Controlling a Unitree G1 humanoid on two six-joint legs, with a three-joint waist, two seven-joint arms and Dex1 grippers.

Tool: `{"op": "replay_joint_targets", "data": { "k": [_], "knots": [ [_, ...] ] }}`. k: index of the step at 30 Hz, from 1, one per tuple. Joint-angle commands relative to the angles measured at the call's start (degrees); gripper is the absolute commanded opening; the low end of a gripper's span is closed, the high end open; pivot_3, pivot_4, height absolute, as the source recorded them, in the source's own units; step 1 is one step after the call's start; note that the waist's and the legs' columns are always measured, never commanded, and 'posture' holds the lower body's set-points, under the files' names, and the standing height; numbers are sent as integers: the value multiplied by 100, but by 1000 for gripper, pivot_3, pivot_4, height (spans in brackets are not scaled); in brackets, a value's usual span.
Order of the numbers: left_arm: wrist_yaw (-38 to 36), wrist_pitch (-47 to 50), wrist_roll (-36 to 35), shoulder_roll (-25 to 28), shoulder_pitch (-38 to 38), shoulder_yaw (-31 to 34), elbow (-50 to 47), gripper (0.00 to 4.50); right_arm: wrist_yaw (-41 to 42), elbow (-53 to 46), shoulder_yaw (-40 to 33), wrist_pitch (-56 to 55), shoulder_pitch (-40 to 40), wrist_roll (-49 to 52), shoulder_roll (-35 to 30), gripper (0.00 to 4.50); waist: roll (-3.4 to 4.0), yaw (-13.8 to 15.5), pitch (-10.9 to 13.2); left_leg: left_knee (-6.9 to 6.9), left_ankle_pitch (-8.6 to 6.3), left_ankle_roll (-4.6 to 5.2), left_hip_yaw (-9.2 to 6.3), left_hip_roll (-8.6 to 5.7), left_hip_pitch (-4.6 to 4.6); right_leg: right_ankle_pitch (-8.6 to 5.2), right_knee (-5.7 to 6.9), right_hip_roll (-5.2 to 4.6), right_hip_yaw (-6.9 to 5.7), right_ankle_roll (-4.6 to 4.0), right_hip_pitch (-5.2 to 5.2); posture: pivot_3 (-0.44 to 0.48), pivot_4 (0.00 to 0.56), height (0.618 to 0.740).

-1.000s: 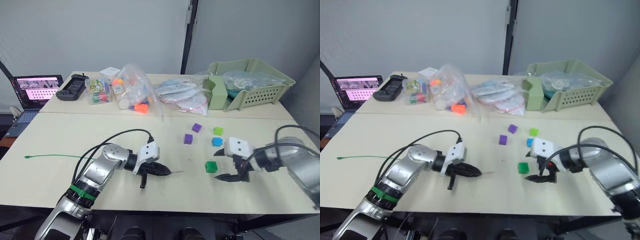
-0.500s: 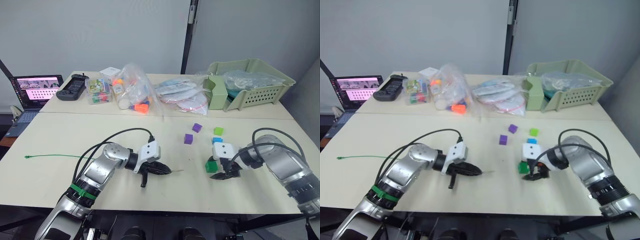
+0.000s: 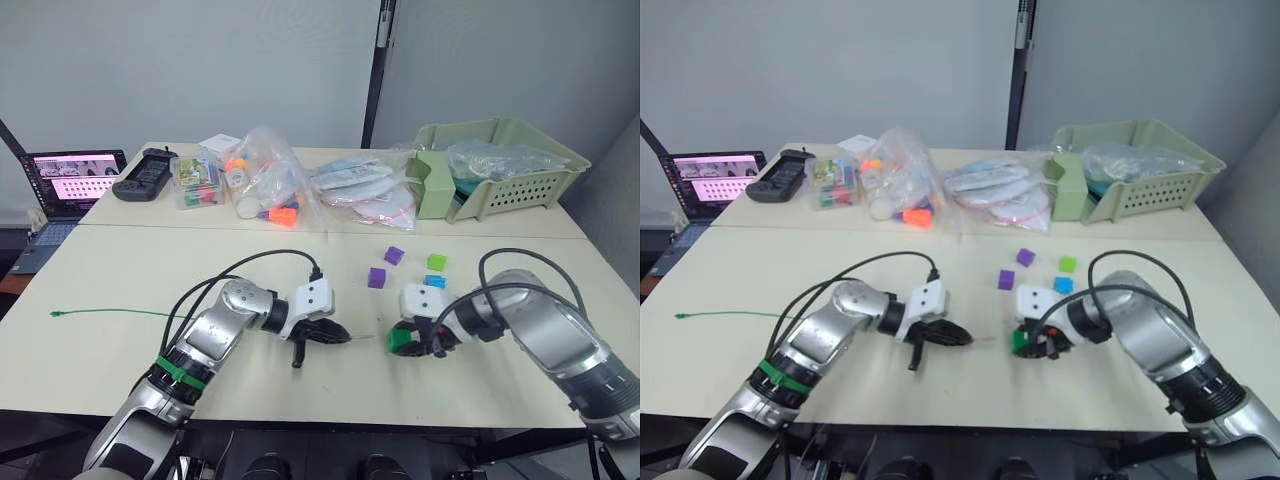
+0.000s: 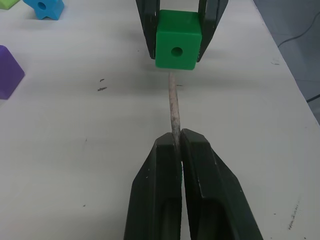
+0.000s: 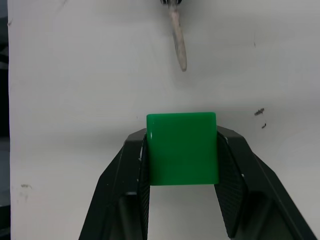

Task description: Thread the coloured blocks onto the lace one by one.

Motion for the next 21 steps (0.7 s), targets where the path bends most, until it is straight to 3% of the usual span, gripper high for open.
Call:
{"op": "replay_joint_targets", "data": {
  "k": [1,21],
  "knots": [
    [-20,3,64,-43,-123,-54,-6,0,-79,-252,-8,189,-8,56,16,1188,0,4,0,0,0,0,0,0,0,0,0,0,0,0,0,0,150,734],
    [1,-69,386,-247,-86,-402,219,0,-376,157,593,138,128,-369,144,1188,-1,-3,0,4,0,0,1,1,6,0,-1,2,-1,0,8,0,150,734]
  ]
}}
